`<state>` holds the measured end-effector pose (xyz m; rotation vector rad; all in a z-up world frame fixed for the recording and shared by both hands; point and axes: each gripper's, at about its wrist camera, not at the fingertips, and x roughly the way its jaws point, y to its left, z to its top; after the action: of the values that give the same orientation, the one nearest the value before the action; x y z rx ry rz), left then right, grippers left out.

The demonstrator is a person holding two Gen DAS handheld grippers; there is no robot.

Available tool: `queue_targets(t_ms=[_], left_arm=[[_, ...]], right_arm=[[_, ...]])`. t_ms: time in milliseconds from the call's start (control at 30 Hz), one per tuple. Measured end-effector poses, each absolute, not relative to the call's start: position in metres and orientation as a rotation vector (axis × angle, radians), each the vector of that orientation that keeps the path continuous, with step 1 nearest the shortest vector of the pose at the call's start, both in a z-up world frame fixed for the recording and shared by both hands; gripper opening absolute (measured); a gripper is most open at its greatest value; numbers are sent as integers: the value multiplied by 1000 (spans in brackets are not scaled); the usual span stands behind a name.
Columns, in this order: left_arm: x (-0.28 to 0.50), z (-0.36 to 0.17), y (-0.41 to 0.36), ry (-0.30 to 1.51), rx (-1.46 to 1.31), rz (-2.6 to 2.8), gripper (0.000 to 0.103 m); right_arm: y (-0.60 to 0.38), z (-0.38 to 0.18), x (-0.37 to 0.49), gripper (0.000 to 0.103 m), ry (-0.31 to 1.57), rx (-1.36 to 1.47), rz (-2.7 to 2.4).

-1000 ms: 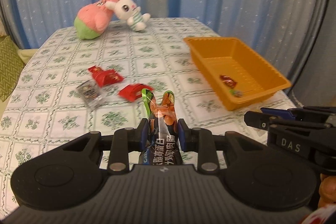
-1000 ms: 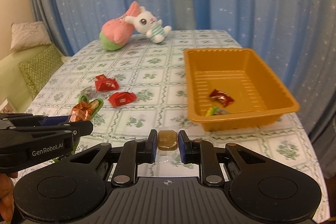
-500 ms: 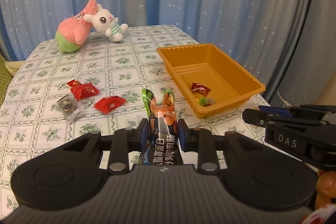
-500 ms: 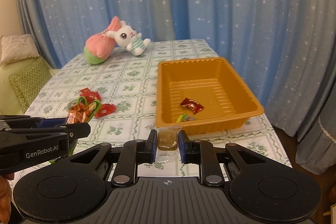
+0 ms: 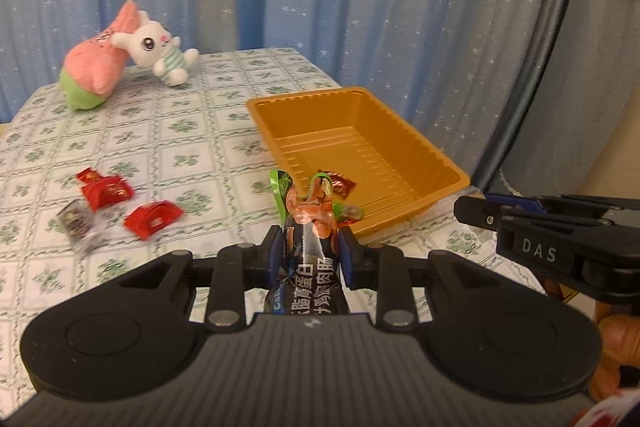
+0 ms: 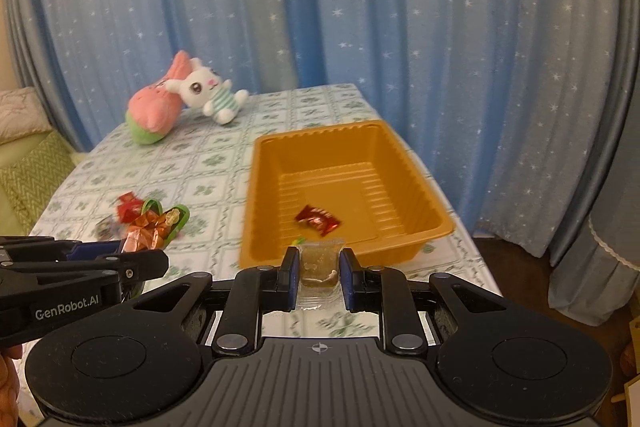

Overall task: Organize snacks
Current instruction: 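Carry both candies over the orange tray and open both tools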

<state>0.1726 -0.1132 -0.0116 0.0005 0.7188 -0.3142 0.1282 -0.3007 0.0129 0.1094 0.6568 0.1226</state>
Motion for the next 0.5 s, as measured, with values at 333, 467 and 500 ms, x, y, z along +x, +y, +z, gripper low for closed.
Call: queue_targets(t_ms=[333,467,500], left_arm=[[210,-20,-144,738,6,-374,26],[229,-25,-153,751,4,-389,26],[233,-26,-155,752,7,-389,26]], right_arm=[[-327,9,159,22,656,100,95],[-335,6,175,22,656,104,88],[-337,6,179,22,656,105,87]])
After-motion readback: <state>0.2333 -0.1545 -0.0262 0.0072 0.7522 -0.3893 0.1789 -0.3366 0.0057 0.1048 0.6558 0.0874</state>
